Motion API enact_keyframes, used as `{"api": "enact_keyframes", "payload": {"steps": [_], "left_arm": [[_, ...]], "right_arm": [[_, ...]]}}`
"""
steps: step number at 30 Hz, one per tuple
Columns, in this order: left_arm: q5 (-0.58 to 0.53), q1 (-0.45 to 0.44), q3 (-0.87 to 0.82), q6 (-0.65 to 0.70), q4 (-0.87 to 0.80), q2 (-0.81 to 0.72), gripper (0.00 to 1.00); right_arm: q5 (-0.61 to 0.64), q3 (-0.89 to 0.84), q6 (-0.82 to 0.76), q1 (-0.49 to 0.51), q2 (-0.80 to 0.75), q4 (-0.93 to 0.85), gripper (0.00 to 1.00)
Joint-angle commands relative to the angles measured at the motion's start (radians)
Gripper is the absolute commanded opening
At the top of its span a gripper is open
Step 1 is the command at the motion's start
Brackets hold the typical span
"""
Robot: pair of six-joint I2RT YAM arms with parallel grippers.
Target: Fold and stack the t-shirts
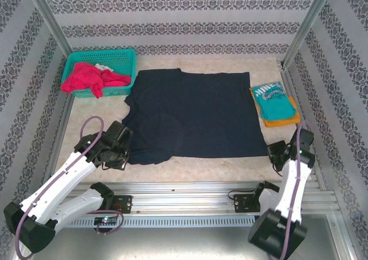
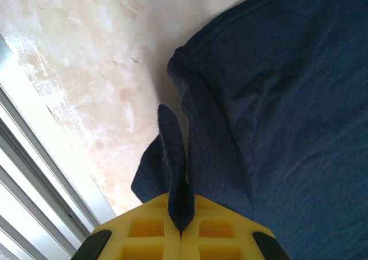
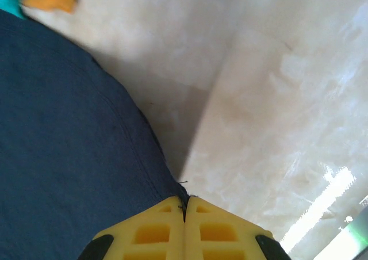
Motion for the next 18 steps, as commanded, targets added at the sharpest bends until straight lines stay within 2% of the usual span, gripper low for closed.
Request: {"api": "enact_keyframes", "payload": {"steps": [1, 8, 14, 18], "left_arm": [[-0.003, 0.025, 0.041, 0.045, -0.093, 0.015, 0.0], [-0.007, 0.107, 0.142, 0.176, -0.14, 0.067, 0.0], [-0.046, 0.164, 0.269, 0.318, -0.146, 0.175, 0.0], [-0.091, 0.185, 0.375, 0.411, -0.14, 0.264, 0.0]], "right_arm": [[0.086, 0.02, 0.04, 0.006, -0.059, -0.109, 0.0], [0.191, 0.14, -0.057, 0.008, -0.074, -0.25, 0.0], [0.184, 0.235, -0.084, 0.017, 0.003, -0.229, 0.0], [0.193, 0.273, -0.065, 0.06, 0.062, -0.192, 0.0]]}}
